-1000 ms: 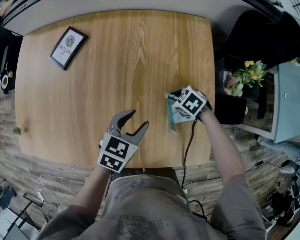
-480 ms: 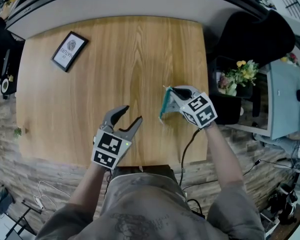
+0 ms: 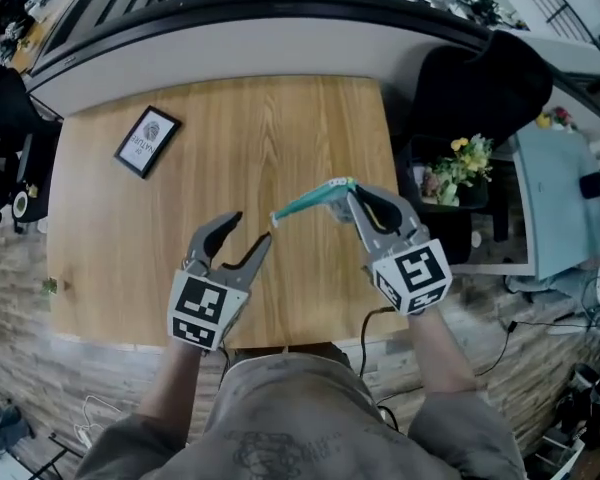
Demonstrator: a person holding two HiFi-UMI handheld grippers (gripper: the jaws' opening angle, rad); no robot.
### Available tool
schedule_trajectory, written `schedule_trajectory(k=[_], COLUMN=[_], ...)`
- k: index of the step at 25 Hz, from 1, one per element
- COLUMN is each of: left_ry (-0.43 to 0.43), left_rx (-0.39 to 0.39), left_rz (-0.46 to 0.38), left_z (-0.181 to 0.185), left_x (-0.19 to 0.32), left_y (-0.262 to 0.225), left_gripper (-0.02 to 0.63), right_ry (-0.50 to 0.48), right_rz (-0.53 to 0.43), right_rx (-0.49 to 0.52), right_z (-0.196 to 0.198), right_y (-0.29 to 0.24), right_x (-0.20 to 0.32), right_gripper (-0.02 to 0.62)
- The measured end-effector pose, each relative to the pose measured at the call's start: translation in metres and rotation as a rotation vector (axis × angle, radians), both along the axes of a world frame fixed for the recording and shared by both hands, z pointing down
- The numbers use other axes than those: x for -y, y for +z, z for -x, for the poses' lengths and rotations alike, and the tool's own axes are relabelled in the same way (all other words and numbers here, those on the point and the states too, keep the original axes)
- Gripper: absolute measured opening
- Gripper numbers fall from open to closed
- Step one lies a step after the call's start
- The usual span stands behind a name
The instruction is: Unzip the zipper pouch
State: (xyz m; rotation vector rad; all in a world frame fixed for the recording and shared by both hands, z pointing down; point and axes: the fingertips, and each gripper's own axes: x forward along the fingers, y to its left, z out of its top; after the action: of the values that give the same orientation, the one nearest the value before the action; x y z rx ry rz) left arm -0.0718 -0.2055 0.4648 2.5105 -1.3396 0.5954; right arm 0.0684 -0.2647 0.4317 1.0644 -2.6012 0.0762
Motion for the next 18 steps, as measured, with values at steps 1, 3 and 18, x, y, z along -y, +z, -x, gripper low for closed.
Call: schedule_trajectory(k=[1,3,18], left_ry=[0.007,0.02,0.051], left_rx=[-0.002,-0.004,-0.241], left_rz=[-0.017,-0.054,-0.074], left_z=[-0.001,-0.003,-0.011], left_x=[-0.002,-0.007,-0.032], left_y=[-0.01,-0.029,-0.086], left_gripper=[0.209,0.209,0.204], right_ry=[0.009,0.016,0.027], right_rz=[-0.02,-0.049,-0.064], right_rx=[0.021,0.049,0.09], right_z=[-0.001,-0.003,-0.011], right_y=[-0.013,-0.035,-0.07], right_x=[-0.006,-0.02,-0.091], right_gripper=[0.028,0.026,0.026])
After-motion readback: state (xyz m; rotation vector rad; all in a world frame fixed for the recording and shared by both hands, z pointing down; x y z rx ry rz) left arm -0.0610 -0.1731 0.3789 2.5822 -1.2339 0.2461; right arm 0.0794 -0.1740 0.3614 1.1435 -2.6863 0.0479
